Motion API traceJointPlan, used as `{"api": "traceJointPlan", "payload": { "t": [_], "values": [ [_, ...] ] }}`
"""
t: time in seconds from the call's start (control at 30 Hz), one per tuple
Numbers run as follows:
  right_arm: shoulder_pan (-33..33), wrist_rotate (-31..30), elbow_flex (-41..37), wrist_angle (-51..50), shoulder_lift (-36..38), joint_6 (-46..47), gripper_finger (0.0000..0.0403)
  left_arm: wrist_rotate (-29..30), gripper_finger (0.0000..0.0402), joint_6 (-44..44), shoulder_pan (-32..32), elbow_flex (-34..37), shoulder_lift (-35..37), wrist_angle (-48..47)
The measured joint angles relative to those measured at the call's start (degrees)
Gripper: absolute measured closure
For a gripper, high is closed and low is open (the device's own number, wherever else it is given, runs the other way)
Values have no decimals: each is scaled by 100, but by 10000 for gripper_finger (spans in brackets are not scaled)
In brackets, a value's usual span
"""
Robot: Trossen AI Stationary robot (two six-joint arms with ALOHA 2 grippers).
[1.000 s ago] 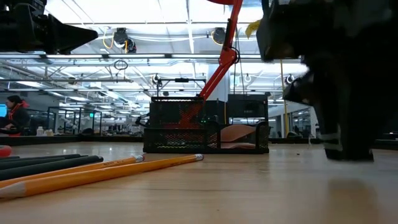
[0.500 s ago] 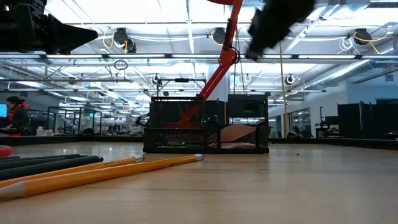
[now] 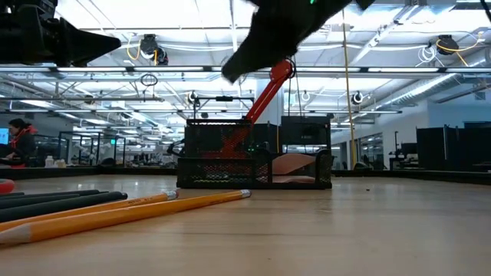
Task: Pick and place office supplies into organizer
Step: Put the black binder clip into the desk organizer
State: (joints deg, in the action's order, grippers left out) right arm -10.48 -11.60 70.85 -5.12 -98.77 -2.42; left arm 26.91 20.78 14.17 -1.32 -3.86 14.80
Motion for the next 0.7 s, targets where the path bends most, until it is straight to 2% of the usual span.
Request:
{"api": "traceJointPlan", "payload": {
  "t": [0.17, 0.4, 0.7],
  "values": [
    [173, -474, -2, 239, -566, -683, 331, 16, 355, -3, -1, 0, 0, -3],
    [308, -478, -2, 745, -1091, -928, 326, 31, 355, 3, 0, 0, 0, -3],
    [317, -527, 0, 758, -1443, -1219, 329, 171, 355, 9, 1, 0, 0, -3]
  ]
}}
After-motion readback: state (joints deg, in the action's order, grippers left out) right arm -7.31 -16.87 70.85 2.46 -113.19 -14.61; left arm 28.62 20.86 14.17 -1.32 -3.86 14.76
